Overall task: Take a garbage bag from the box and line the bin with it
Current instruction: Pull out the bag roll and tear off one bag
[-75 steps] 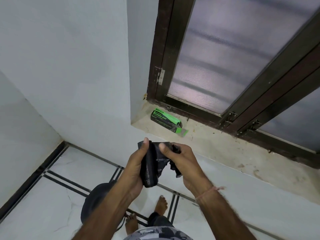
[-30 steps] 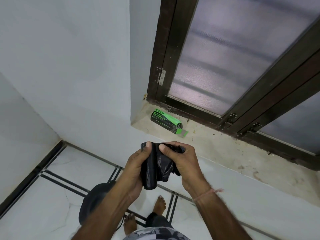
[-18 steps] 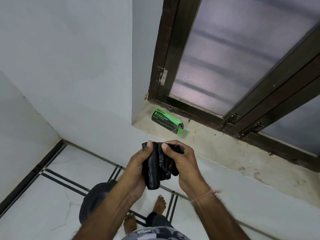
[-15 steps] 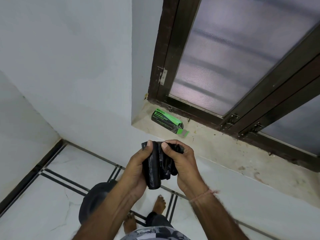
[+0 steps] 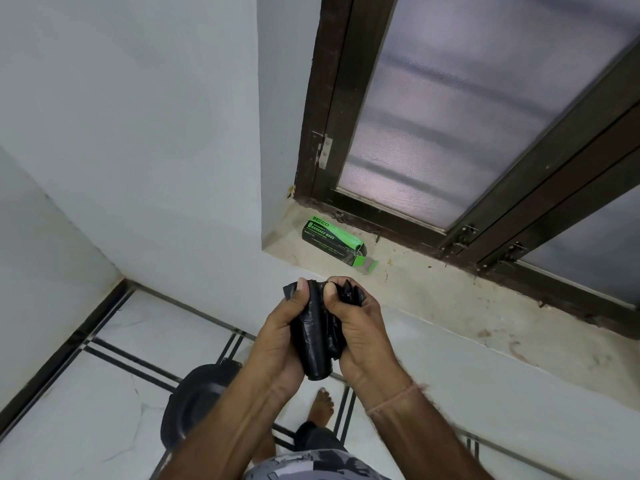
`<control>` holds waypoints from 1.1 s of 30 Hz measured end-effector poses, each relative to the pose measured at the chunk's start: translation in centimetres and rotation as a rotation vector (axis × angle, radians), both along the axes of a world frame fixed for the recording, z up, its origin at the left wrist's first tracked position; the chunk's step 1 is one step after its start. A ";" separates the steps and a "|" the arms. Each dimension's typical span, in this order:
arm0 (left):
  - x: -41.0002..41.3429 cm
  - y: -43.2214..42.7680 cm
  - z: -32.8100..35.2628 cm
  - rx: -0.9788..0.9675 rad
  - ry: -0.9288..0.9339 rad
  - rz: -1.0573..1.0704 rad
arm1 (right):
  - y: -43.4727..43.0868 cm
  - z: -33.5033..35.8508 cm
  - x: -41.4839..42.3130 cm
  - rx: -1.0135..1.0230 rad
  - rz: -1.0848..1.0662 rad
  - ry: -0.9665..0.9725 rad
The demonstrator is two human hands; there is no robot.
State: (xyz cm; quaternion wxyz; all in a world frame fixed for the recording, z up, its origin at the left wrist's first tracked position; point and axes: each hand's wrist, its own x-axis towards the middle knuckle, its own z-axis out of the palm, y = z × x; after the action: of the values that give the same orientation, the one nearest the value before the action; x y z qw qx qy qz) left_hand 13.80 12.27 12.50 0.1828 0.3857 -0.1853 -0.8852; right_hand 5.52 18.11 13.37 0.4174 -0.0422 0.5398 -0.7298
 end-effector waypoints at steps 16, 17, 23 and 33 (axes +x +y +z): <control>-0.5 -1.8 -1.7 -0.089 0.088 0.148 | 0.2 -0.7 -1.9 -0.084 -0.094 -0.308; -0.5 -1.8 -1.8 -0.108 0.098 0.145 | 0.1 -0.8 -2.1 -0.098 -0.082 -0.314; 0.1 -3.0 -2.6 -0.249 0.113 0.124 | 0.8 -1.6 -3.6 -0.033 -0.063 -0.225; -0.6 -3.8 -3.3 -0.207 0.062 0.154 | 3.3 -1.9 -5.0 0.229 0.222 0.271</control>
State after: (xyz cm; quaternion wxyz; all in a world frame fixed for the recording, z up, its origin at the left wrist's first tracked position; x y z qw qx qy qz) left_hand 13.16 8.44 9.20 0.2947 0.3504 -0.2396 -0.8561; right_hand 0.47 21.40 11.50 0.4211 -0.1513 0.6626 -0.6006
